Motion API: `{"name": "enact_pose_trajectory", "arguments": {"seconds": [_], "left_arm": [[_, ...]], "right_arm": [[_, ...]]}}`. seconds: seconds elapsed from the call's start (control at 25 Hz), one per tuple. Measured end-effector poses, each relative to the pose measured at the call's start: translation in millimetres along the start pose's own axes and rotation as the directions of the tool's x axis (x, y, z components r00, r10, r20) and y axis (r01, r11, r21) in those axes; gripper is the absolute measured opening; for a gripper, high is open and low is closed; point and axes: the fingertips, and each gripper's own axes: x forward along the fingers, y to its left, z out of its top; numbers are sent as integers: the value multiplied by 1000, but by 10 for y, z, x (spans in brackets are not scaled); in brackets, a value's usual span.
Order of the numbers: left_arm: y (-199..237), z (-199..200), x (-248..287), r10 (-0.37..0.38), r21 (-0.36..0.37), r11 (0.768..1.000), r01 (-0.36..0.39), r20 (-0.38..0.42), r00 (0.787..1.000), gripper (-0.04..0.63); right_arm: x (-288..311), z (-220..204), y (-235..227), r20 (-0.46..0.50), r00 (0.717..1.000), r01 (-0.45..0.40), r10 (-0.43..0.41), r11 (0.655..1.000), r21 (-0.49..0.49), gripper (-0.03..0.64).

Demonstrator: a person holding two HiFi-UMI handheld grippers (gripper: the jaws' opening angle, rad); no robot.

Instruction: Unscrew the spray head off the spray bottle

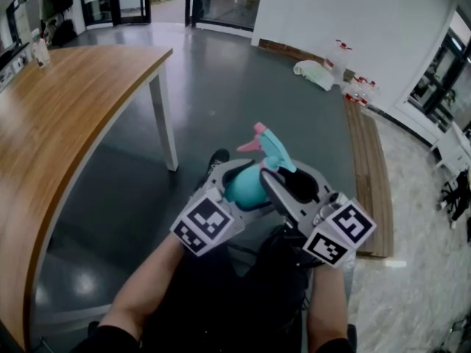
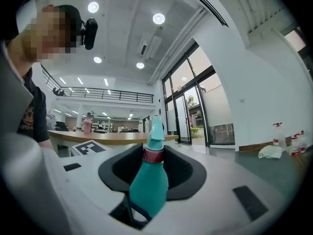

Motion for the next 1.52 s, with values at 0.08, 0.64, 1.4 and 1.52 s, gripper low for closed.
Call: {"name": "enact_pose_trajectory", "arguments": {"seconds": [0.08, 0.64, 1.4, 1.52], "left_arm": [[-65, 22, -17, -59, -11, 998, 59, 18, 998, 411], [-261, 68, -89, -244, -16, 969, 245, 69, 967, 411], [12, -156, 34, -76, -39, 996, 75, -31, 997, 411], [94, -213, 67, -31, -41, 999, 29, -57, 998, 411]], "right_arm": [[-26, 8, 44, 18, 998, -61, 61, 998, -5, 143], [-146, 45, 149, 109, 944, -314, 311, 950, 2, 141], [-123, 437, -41, 156, 966, -202, 206, 979, -38, 141], [-128, 579, -78, 162, 970, -175, 184, 982, -68, 141]]}}
